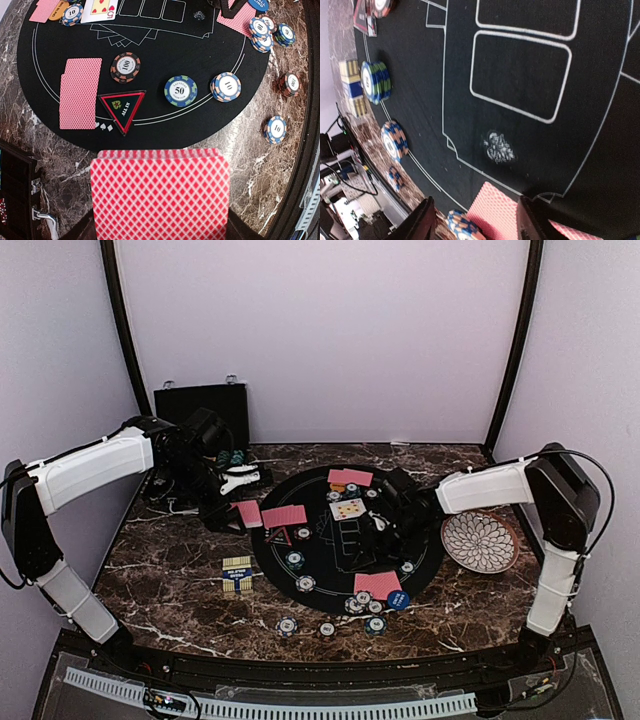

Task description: Distribute texas hold em gaming equipment

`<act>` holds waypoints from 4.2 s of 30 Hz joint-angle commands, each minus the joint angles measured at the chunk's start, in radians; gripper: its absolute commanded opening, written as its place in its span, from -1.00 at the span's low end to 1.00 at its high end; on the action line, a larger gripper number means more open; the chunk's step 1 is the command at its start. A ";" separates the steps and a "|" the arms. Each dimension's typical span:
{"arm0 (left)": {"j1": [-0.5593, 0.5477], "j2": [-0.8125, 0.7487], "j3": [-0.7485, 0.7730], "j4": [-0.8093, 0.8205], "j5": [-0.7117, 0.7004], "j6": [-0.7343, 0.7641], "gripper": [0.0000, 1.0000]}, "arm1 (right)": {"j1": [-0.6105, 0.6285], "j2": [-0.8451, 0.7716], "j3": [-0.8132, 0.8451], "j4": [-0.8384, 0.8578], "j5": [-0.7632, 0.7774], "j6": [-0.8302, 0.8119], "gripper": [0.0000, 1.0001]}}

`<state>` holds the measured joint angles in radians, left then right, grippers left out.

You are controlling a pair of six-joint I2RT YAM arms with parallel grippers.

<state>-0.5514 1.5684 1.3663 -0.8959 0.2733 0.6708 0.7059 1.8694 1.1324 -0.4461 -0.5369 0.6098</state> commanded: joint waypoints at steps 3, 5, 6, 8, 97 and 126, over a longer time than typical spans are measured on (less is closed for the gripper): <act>0.006 -0.048 0.015 -0.031 0.035 0.013 -1.00 | -0.003 -0.050 0.148 0.008 -0.067 0.088 0.29; 0.006 -0.046 0.016 -0.033 0.043 0.012 -1.00 | 0.004 -0.040 0.174 0.098 -0.118 0.149 0.35; 0.005 -0.045 0.018 -0.035 0.047 0.012 -1.00 | 0.010 -0.034 0.185 0.142 -0.137 0.176 0.39; 0.005 -0.044 0.019 -0.035 0.053 0.010 -1.00 | 0.022 -0.012 0.209 0.221 -0.168 0.231 0.43; 0.004 -0.048 0.002 0.028 0.013 0.004 -1.00 | 0.106 0.234 0.479 0.581 -0.420 0.521 -0.49; 0.004 -0.039 0.004 0.022 -0.002 0.000 -1.00 | 0.053 0.154 0.365 0.682 -0.451 0.578 -1.00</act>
<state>-0.5526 1.5684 1.3701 -0.8814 0.2764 0.6632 0.8028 2.1178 1.5246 0.2779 -0.9813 1.2541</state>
